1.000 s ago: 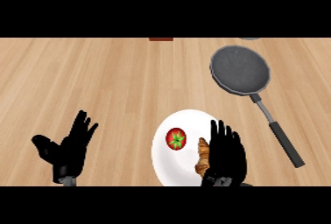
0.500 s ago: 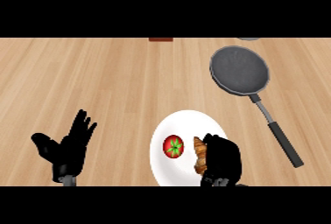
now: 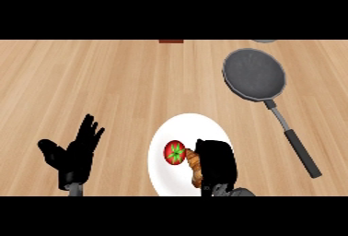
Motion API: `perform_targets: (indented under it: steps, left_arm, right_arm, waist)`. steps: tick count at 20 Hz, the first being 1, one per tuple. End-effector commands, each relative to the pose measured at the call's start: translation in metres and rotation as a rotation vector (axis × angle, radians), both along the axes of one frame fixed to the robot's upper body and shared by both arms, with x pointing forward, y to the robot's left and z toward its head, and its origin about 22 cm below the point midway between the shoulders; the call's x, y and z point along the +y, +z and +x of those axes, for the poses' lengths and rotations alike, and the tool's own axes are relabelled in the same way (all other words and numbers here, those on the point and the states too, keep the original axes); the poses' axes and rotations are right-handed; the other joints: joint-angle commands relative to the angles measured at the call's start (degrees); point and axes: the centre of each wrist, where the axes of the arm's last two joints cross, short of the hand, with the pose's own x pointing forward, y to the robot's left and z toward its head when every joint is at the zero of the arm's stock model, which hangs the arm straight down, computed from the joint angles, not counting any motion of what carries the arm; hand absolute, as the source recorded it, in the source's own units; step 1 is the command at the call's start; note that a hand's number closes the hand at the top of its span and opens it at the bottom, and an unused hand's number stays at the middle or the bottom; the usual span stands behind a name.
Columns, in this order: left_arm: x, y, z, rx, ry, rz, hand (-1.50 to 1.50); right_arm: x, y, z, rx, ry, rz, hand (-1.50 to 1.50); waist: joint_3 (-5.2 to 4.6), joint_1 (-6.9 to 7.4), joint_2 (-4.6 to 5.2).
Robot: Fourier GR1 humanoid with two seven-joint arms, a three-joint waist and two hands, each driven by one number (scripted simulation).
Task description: Pick the croissant from the plate and place it in the pan
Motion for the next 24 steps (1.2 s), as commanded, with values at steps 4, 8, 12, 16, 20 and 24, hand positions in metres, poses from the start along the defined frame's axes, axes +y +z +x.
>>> perform_targets:
  steps: [4, 8, 12, 16, 20, 24]
  left_arm:
    - [0.007, 0.004, 0.011, 0.046, 0.001, -0.014, 0.00]
    - [-0.002, 0.003, 0.011, 0.053, 0.007, -0.006, 0.00]
    - [0.005, -0.011, -0.010, 0.030, 0.012, -0.009, 0.00]
    - [0.008, -0.012, -0.010, 0.062, 0.029, -0.001, 0.00]
    - [0.016, 0.012, -0.011, 0.041, 0.011, -0.019, 0.00]
    - [-0.005, -0.015, -0.006, 0.046, 0.002, -0.009, 0.00]
  right_arm:
    - [0.037, 0.009, 0.027, 0.011, 0.367, 0.084, 1.50]
    - [0.052, 0.017, 0.023, -0.121, 0.399, 0.075, 1.50]
    - [0.041, 0.041, 0.019, -0.392, 0.396, 0.089, 1.50]
    - [0.042, 0.074, 0.010, -0.612, 0.268, 0.184, 1.50]
    - [0.031, 0.109, 0.003, -0.680, 0.164, 0.240, 1.50]
    - [0.010, 0.121, 0.000, -0.668, 0.114, 0.246, 1.50]
  waist:
    - [-0.09, 0.57, 0.53]
    - [-0.10, -0.15, 0.30]
    - [-0.12, -0.73, 0.11]
    - [-0.12, -1.22, 0.02]
    - [-0.09, -0.75, -0.03]
    - [-0.12, -0.94, 0.17]
